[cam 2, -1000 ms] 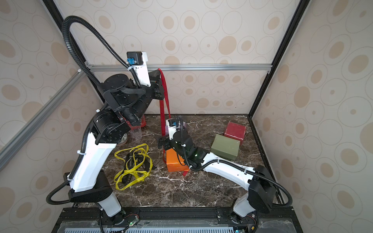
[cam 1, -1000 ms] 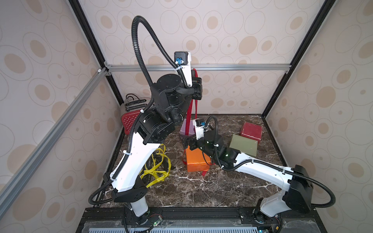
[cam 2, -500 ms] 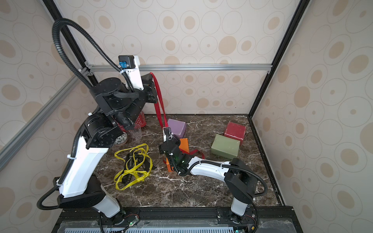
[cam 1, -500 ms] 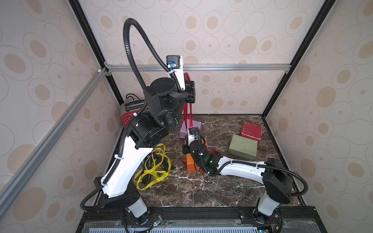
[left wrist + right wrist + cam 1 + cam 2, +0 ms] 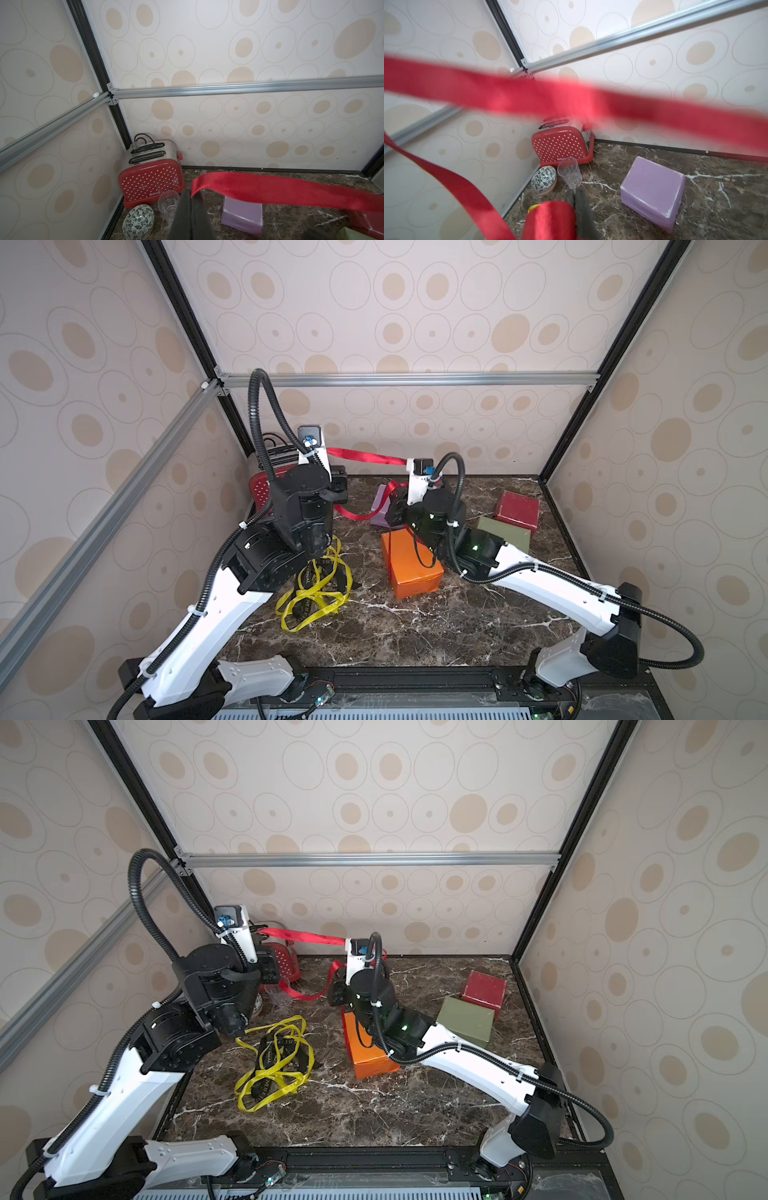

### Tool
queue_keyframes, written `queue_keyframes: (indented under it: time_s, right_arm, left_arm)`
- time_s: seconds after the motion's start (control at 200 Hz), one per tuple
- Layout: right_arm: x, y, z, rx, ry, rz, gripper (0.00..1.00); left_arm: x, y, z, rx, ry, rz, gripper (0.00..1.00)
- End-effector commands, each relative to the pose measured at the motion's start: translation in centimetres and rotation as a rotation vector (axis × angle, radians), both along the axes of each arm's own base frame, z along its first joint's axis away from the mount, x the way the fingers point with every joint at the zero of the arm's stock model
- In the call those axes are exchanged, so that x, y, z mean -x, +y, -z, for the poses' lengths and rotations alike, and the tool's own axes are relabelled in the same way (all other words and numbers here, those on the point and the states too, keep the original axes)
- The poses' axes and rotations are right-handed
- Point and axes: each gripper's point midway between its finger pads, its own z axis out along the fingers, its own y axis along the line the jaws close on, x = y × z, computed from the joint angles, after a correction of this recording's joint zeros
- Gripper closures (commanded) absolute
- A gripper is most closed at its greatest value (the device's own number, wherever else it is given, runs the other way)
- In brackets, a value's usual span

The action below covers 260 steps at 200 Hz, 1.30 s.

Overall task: Untie the ribbon bows on the gift boxes
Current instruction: Pull the ribbon from the gift box.

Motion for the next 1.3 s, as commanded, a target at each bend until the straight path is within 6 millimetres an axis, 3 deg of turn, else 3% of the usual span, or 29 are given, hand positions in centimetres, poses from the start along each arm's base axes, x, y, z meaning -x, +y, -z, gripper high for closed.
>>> queue_keyframes:
  time_s: [0.0, 0.275, 0.496, 0.616, 0.751, 0.871, 0.961, 1.057, 1.177, 1.297]
  right_arm:
    - [1.1, 0.0, -2.6, 0.031, 0.011, -0.076, 1.0]
    - [1.3, 2.0, -11.0, 0.037, -0.08, -0.158, 1.0]
    - [1.4, 3.2, -16.9, -0.059, -0.179, -0.199, 1.0]
    - [2.1, 2.5, -20.1, -0.133, -0.254, -0.208, 1.0]
    - [3.2, 1.6, -22.3, -0.193, -0.328, -0.228, 1.0]
    - [4.3, 0.5, -24.4, -0.252, -0.38, -0.243, 1.0]
    - [5.0, 0.2, -25.6, -0.295, -0.395, -0.272, 1.0]
    - [5.7, 0.4, -26.0, -0.32, -0.4, -0.315, 1.0]
    - [5.8, 0.6, -25.7, -0.324, -0.376, -0.335, 1.0]
    - [5.8, 0.6, -24.9, -0.31, -0.35, -0.34, 1.0]
  left_arm:
    - [0.9, 1.8, 1.8, 0.004, 0.031, -0.048, 1.0]
    - [2.1, 3.3, 5.9, -0.08, 0.116, -0.079, 1.0]
    - [2.6, 5.0, 5.8, -0.059, 0.067, -0.135, 1.0]
    - [2.8, 5.5, 6.1, -0.028, 0.047, -0.138, 1.0]
    - [2.5, 4.8, 6.6, -0.023, 0.054, -0.09, 1.0]
    - [1.9, 1.3, 7.4, -0.01, 0.07, 0.106, 1.0]
    - [1.8, -4.0, 8.7, 0.026, 0.106, 0.38, 1.0]
    - [2.2, -9.0, 10.2, 0.076, 0.183, 0.612, 0.93]
    - [2.1, -12.5, 11.4, 0.158, 0.256, 0.758, 0.8]
    - [1.4, -14.6, 11.8, 0.252, 0.299, 0.843, 0.67]
